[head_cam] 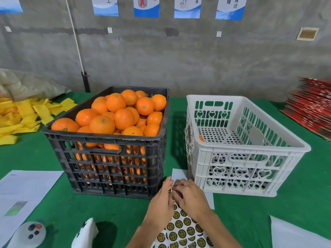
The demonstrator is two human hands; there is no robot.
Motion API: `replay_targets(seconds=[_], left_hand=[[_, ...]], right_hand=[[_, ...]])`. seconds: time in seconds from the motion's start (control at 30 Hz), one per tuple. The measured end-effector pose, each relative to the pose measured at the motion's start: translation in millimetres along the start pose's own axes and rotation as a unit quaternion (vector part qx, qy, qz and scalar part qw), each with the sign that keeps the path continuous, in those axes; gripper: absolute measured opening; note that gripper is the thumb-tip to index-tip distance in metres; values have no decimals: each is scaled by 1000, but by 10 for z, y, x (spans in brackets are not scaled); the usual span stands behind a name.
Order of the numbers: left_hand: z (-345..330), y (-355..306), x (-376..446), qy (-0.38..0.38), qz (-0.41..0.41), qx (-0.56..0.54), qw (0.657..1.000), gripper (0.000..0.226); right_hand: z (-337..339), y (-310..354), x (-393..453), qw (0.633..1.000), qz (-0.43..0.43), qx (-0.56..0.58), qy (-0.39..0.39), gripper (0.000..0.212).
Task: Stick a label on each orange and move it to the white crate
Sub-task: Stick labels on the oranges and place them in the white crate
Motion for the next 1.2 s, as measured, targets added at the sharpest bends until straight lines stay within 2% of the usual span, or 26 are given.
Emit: replay_targets(seconds=[0.07,0.17,0.3,0.4,0.47,0.57,0.63,0.77,0.93,1.03,1.2], left_hand=[[-5,13,-6,2,1,-4,1000,72],[-30,48,-3,7,2,-8,1000,76],[-48,77,-4,1,12,-36,999,76],[-38,96,0,-21,18,-42,999,73],[-31,91,-7,-39,23,-41,998,67],[-9,50,-26,-66,25,-36,997,55],[27,16,-35,-78,23,-33,996,46],[89,11,-14,-57,31,-85,994,37],[74,51,-3,-49,29,-108,993,47],[63,64,16,-52,23,-125,990,47],[61,65,16,-57,4,-113,992,48]], right_hand=[[32,38,-16,1000,13,-26,3,31],[127,132,-30,995,57,-72,-25,12],[98,215,-5,985,83,-150,-24,13],[121,226,4,986,56,-153,-32,15],[157,210,3,992,19,-118,-45,13],[166,114,-4,996,-68,-10,-58,31],[172,62,-32,992,-87,45,-82,35],[130,53,-83,991,-62,104,-62,31],[101,1,-135,980,-34,191,-42,27],[83,-71,-138,970,-39,239,-36,27],[53,-155,-110,945,-76,311,-57,14]])
Point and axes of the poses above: each hand's wrist, its own x-axis towards the middle knuckle, its own z-axis out of the back of the hand, y = z × x, the point moved 5 cm from there along x, towards the middle knuckle, and after that the axes turned 4 degrees about x, right-handed, at the moved point
